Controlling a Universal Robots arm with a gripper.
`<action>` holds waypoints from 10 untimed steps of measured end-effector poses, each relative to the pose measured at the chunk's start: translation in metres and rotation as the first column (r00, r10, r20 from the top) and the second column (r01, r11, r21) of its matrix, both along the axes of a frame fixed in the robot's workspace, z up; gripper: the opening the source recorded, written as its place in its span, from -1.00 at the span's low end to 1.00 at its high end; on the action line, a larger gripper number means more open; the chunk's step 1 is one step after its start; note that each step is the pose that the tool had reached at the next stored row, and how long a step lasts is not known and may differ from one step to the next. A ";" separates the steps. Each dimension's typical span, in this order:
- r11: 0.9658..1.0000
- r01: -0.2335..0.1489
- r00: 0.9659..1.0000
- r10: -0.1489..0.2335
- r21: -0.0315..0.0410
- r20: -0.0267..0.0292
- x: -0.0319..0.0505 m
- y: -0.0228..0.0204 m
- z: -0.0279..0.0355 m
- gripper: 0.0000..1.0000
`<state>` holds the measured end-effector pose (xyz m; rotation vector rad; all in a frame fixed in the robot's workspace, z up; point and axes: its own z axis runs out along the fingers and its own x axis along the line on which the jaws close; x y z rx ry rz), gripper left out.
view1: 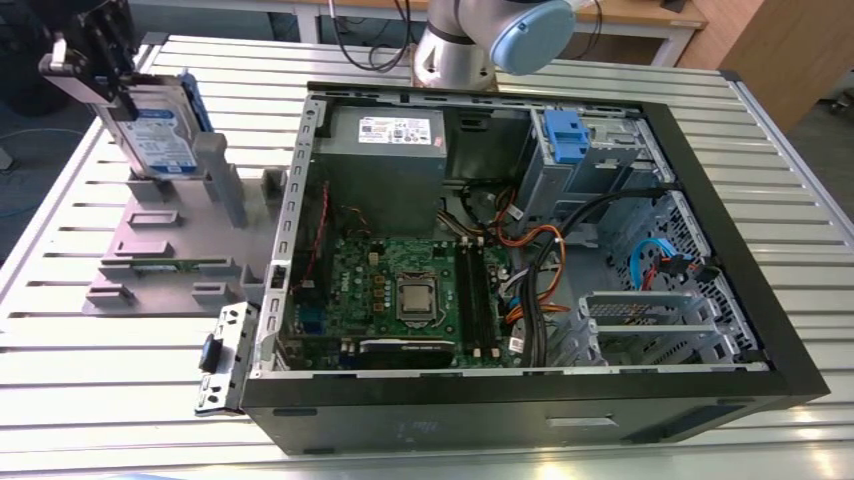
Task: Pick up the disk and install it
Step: 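Pick up the disk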
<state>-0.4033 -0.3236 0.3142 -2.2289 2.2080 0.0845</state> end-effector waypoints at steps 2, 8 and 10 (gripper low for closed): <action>1.000 0.000 1.000 0.000 0.000 0.000 0.0000 0.0000 0.0006 -0.26; 1.000 0.000 1.000 0.000 0.000 0.000 0.0000 0.0000 0.0024 -0.26; 1.000 0.000 1.000 0.000 0.000 0.000 0.0000 0.0000 0.0030 -0.26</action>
